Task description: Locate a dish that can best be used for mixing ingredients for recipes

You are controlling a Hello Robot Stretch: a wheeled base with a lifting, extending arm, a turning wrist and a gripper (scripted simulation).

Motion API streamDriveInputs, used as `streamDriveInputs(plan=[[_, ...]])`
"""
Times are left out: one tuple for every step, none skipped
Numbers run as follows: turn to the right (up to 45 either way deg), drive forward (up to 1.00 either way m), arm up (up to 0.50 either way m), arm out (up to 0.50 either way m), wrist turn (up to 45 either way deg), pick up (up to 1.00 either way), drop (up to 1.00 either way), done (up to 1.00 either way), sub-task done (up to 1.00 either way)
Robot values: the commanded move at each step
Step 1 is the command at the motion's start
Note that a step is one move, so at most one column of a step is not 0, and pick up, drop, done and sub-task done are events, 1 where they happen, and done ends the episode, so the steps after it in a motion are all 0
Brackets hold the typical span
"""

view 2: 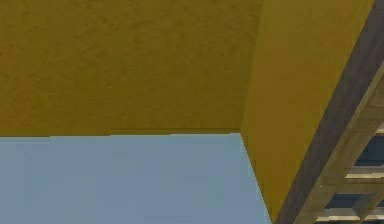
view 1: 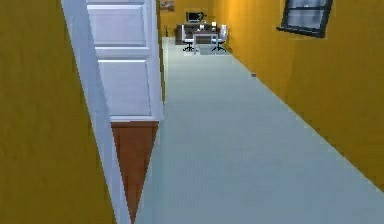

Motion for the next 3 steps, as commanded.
streamDriveInputs(plan=[[-3.0,0.0,0.0,0.0,0.0,0.0,0.0,0.0,0.0],[0.0,1.0,0.0,0.0,0.0,0.0,0.0,0.0,0.0],[0.0,0.05,0.0,0.0,0.0,0.0,0.0,0.0,0.0]])
